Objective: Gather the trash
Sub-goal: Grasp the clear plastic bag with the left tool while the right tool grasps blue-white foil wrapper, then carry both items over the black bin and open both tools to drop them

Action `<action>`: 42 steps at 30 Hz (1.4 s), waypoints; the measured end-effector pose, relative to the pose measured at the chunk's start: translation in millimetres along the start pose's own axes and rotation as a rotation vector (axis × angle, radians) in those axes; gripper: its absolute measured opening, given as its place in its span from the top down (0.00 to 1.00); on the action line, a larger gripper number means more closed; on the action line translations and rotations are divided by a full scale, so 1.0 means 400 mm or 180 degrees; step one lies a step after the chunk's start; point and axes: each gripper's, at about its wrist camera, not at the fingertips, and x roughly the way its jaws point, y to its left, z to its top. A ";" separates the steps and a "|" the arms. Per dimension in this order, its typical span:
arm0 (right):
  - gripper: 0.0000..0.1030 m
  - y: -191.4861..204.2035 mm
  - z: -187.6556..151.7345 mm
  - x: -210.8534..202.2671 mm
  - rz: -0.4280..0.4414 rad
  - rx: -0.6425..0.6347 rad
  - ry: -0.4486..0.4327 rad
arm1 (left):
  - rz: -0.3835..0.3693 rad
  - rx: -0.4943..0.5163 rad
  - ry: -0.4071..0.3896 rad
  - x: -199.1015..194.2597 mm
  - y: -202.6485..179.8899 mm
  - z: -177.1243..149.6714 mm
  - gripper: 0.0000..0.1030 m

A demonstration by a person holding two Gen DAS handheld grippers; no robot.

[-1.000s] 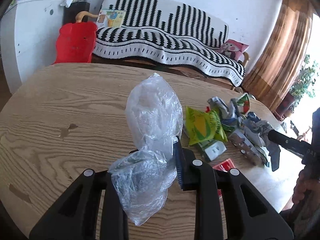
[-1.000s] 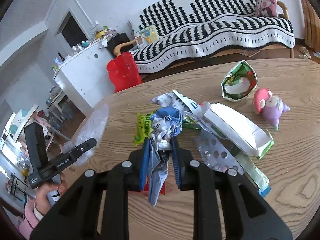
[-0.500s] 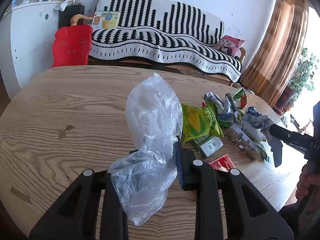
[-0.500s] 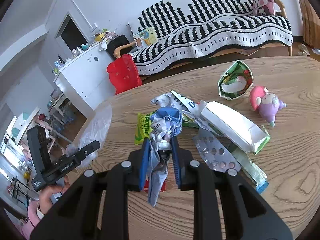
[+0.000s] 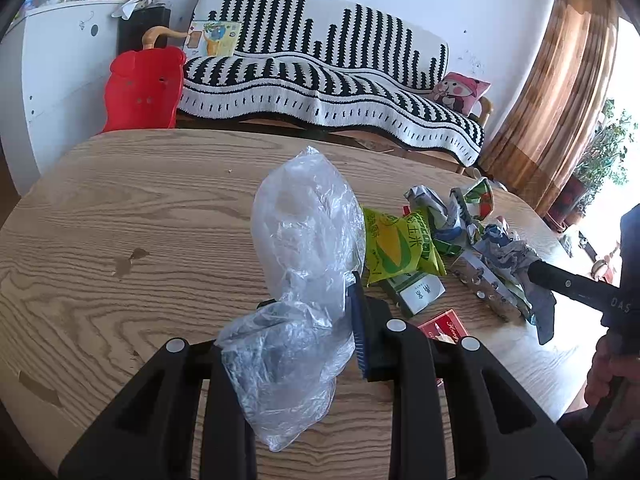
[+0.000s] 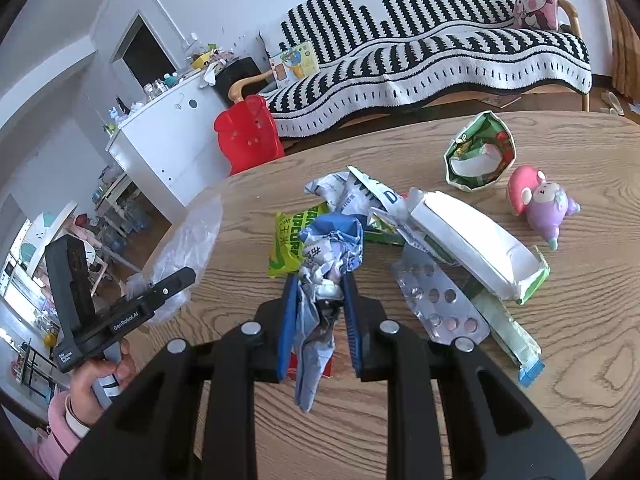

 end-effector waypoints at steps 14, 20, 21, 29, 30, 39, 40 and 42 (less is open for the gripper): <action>0.79 -0.009 -0.009 -0.095 -0.0236 -0.0035 -0.0400 | -0.0338 -0.0014 -0.0567 -0.111 -0.113 0.009 0.78; 0.79 -0.103 -0.136 -0.391 0.0081 0.0589 -0.1185 | -0.1133 -0.0020 -0.0630 -0.229 -0.346 -0.071 0.78; 0.79 -0.122 -0.167 -0.447 0.0001 0.0607 -0.1288 | -0.1239 0.0046 -0.0582 -0.233 -0.387 -0.081 0.78; 0.79 -0.417 -0.419 -0.866 -0.0930 0.1123 -0.1589 | -0.2287 0.0997 0.0740 -0.139 -0.957 -0.282 0.78; 0.79 -0.456 -0.448 -0.893 -0.1038 0.1217 -0.1573 | -0.2302 0.1081 0.0918 -0.109 -1.015 -0.312 0.78; 0.79 -0.816 -0.817 -0.742 -0.1020 0.2569 -0.0711 | -0.1747 0.1636 0.2536 0.204 -1.278 -0.651 0.78; 0.79 -0.841 -0.853 -0.716 -0.0977 0.2707 -0.0636 | -0.1678 0.1740 0.2549 0.217 -1.293 -0.662 0.78; 0.79 -0.861 -0.885 -0.699 -0.0913 0.2846 -0.0609 | -0.1561 0.1964 0.2498 0.227 -1.316 -0.681 0.78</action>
